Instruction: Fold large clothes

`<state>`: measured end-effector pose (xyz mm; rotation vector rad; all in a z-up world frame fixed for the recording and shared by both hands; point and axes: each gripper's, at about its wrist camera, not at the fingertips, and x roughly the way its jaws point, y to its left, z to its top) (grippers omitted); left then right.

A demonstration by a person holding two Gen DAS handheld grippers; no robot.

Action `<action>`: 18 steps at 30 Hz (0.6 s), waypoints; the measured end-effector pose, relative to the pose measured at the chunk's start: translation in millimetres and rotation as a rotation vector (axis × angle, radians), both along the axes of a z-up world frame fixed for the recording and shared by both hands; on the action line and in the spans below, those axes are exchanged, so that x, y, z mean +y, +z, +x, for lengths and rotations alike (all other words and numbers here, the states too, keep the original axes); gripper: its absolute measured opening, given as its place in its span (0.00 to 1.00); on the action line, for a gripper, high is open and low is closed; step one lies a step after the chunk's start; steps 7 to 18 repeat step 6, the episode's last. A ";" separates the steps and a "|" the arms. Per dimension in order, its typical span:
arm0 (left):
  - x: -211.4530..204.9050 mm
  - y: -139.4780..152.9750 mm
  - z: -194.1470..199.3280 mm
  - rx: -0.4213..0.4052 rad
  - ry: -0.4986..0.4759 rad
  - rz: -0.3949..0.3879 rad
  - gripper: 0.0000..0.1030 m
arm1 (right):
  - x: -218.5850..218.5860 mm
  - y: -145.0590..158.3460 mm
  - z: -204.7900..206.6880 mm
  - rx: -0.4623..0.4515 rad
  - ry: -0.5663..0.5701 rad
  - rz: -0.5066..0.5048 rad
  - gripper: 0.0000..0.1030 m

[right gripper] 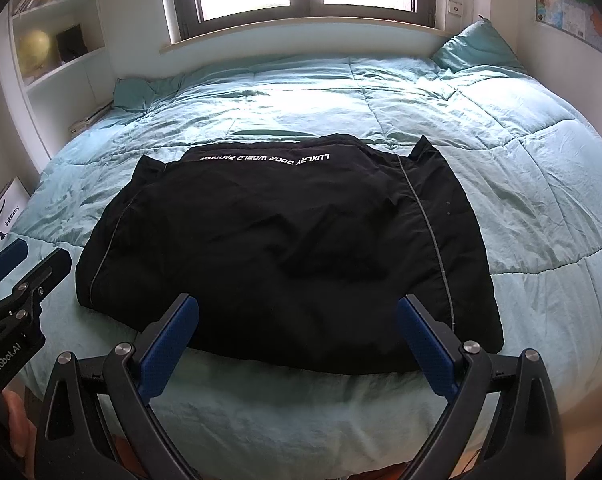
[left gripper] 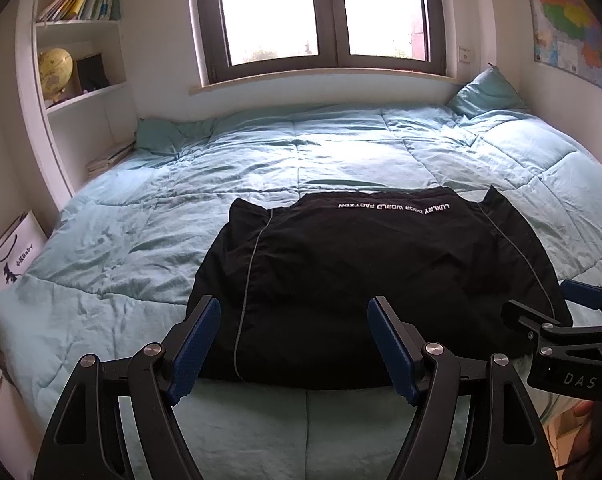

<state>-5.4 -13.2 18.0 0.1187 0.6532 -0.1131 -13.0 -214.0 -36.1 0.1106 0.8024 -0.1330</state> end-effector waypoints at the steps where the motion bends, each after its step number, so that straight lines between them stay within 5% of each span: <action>1: 0.4 0.2 -0.8 -0.011 0.001 -0.001 0.75 | 0.8 -0.4 -0.1 0.001 -0.001 0.000 0.97; 18: 3.1 2.0 -2.1 -0.047 -0.012 0.005 0.75 | 2.5 -2.7 1.6 0.007 -0.004 -0.003 0.97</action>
